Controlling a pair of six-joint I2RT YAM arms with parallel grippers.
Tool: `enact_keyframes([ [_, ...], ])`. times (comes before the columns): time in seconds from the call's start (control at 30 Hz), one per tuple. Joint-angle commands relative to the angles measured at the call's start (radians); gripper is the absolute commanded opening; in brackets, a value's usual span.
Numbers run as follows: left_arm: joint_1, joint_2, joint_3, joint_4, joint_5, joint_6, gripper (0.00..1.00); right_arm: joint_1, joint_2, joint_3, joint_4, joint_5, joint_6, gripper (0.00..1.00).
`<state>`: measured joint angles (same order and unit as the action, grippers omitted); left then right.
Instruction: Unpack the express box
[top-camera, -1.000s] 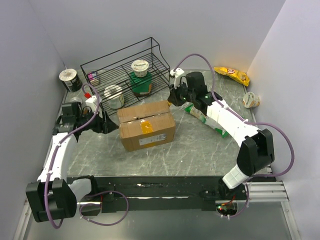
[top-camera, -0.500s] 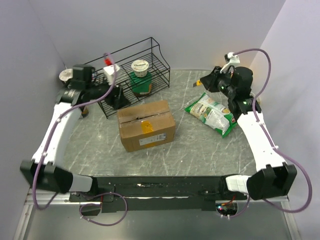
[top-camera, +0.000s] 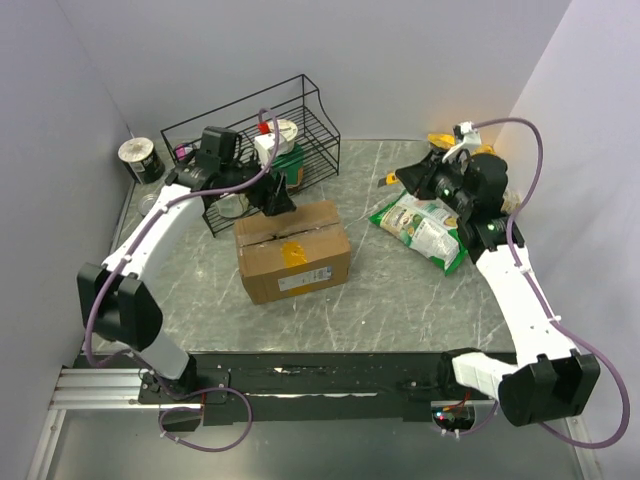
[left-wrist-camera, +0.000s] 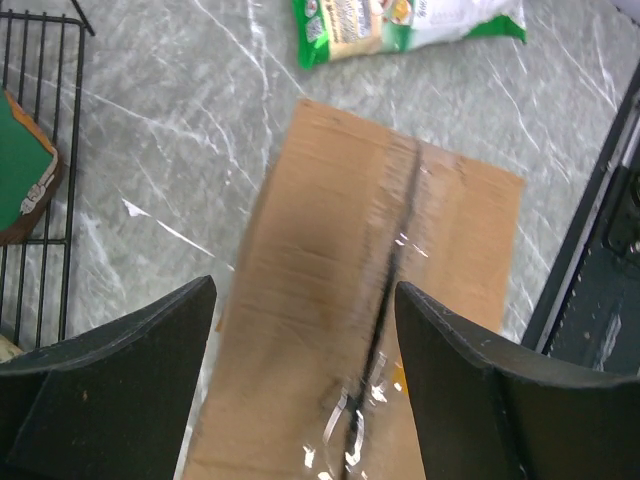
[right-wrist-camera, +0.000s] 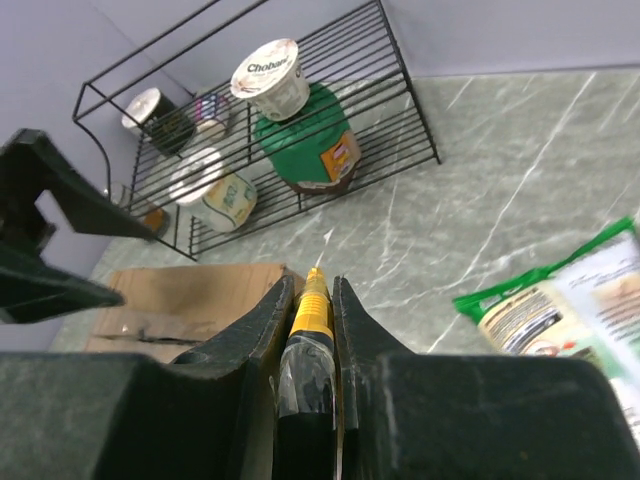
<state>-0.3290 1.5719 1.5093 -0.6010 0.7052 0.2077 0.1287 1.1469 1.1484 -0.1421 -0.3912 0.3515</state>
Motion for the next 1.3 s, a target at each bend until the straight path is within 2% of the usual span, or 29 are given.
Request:
enact_keyframes([
  [0.0, 0.005, 0.103, 0.077, 0.043, 0.005, -0.060, 0.77, 0.012, -0.070, -0.100, 0.112, 0.078, 0.101, 0.00],
  [0.13, 0.005, 0.161, 0.106, 0.044, 0.005, -0.060, 0.75, 0.072, -0.078, -0.210, 0.263, 0.170, 0.105, 0.00],
  [0.2, 0.004, 0.180, 0.120, 0.017, 0.029, -0.065, 0.75, 0.071, -0.056, -0.208, 0.309, 0.123, 0.179, 0.00],
  [0.33, 0.002, 0.215, 0.120, -0.029, 0.077, -0.050, 0.74, 0.066, -0.017, -0.265, 0.505, -0.114, 0.198, 0.00],
  [0.43, 0.002, 0.231, 0.112, -0.037, 0.079, -0.051, 0.73, 0.069, 0.023, -0.211, 0.400, -0.108, 0.165, 0.00],
  [0.53, 0.002, 0.237, 0.126, -0.060, 0.082, -0.048, 0.73, 0.040, 0.052, -0.208, 0.400, -0.132, 0.222, 0.00],
  [0.8, 0.002, 0.224, 0.097, -0.060, 0.102, -0.057, 0.72, -0.029, 0.171, -0.223, 0.533, -0.319, 0.444, 0.00],
  [1.1, 0.002, 0.218, 0.072, -0.065, 0.076, -0.051, 0.71, -0.034, 0.238, -0.214, 0.581, -0.345, 0.457, 0.00],
  [1.27, 0.001, 0.221, 0.068, -0.060, 0.060, -0.054, 0.70, -0.029, 0.247, -0.193, 0.532, -0.301, 0.400, 0.00],
])
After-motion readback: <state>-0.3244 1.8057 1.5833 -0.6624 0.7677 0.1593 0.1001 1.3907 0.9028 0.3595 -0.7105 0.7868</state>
